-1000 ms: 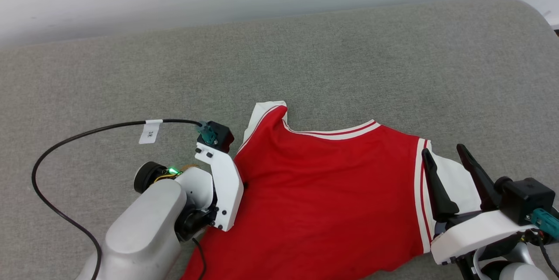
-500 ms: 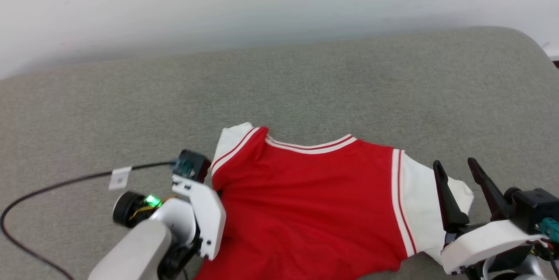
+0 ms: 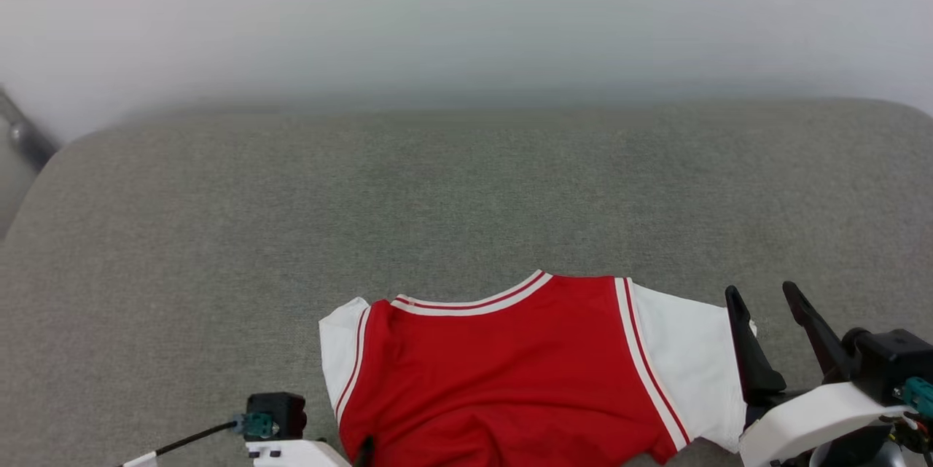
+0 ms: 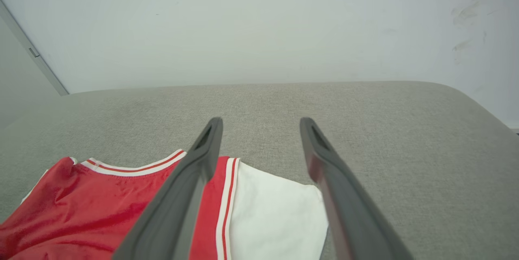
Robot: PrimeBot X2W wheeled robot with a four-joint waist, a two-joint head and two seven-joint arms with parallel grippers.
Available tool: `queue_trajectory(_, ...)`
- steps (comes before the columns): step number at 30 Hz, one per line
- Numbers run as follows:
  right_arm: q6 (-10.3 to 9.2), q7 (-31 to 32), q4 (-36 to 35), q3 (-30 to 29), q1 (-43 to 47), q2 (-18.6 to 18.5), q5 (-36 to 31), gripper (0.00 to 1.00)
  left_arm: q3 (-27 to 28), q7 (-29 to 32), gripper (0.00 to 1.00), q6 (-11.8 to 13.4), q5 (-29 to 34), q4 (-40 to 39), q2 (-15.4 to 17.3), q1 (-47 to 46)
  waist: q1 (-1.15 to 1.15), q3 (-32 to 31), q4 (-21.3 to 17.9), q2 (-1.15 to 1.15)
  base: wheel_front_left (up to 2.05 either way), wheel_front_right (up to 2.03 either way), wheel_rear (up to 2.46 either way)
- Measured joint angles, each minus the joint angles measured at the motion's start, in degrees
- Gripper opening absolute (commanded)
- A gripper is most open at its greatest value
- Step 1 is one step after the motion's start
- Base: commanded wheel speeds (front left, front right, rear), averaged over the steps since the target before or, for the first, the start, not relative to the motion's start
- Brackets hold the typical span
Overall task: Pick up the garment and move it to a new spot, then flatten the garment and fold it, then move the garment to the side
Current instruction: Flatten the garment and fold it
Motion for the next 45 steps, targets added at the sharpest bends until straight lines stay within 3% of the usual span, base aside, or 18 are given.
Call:
queue_trajectory(7,0.00,1.07,-0.90,-0.26,1.41,0.00,-0.24,1.00,3.00,-8.70,1.00,1.49,2.50,-1.69,-0.68,0.00,0.00,-2.07,1.53,0.00,0.00,0.00,0.00)
queue_trajectory(12,0.00,1.41,-1.55,-0.27,1.67,0.00,-0.23,1.00,4.25,-10.54,1.00,1.09,3.61,-1.32,0.52,-2.76,-0.01,-2.36,2.19,0.00,0.00,0.00,0.00)
queue_trajectory(22,0.00,1.55,-2.15,0.91,0.22,0.00,-0.05,1.00,2.04,-0.78,1.00,-6.66,2.04,7.14,3.88,-13.88,0.00,1.75,0.89,0.00,0.00,0.00,0.00)
queue_trajectory(31,0.00,0.32,-0.54,1.03,-1.97,-0.01,0.44,1.00,-1.38,8.14,1.00,-12.83,1.32,16.17,4.65,-22.48,0.00,7.01,-1.98,0.00,0.00,0.00,0.00)
queue_trajectory(32,0.00,0.07,-0.22,1.09,-2.07,-0.01,0.46,1.00,-1.75,9.15,0.87,-13.36,1.05,16.99,4.50,-22.98,0.00,7.35,-2.28,0.00,0.00,0.00,0.00)
queue_trajectory(33,0.00,0.01,0.10,1.13,-2.20,0.00,0.48,1.00,-1.88,10.10,0.43,-13.74,0.53,17.69,4.37,-23.59,0.00,7.60,-2.58,0.00,0.00,0.00,0.00)
queue_trajectory(35,0.00,-0.20,0.44,1.22,-2.40,0.00,0.59,1.00,-2.22,11.44,0.00,-14.32,0.05,18.75,4.13,-24.22,0.00,7.92,-2.99,0.00,0.00,0.00,0.00)
queue_trajectory(38,0.00,-0.47,0.97,1.08,-2.54,0.00,0.68,1.00,-2.27,10.16,0.00,-14.36,0.29,19.53,3.61,-24.62,0.00,7.90,-3.13,0.00,0.00,0.00,0.00)
queue_trajectory(42,0.00,-0.54,1.55,0.24,-2.54,-0.01,1.04,1.00,-1.37,4.32,0.00,-11.52,2.59,18.91,3.33,-24.43,0.00,7.26,-2.43,0.00,0.00,0.00,0.00)
queue_trajectory(45,0.00,-0.52,1.82,0.12,-2.52,0.01,1.08,1.00,0.75,1.23,0.00,-8.84,3.38,15.83,4.98,-24.20,0.00,6.50,-1.50,0.00,0.00,0.00,0.00)
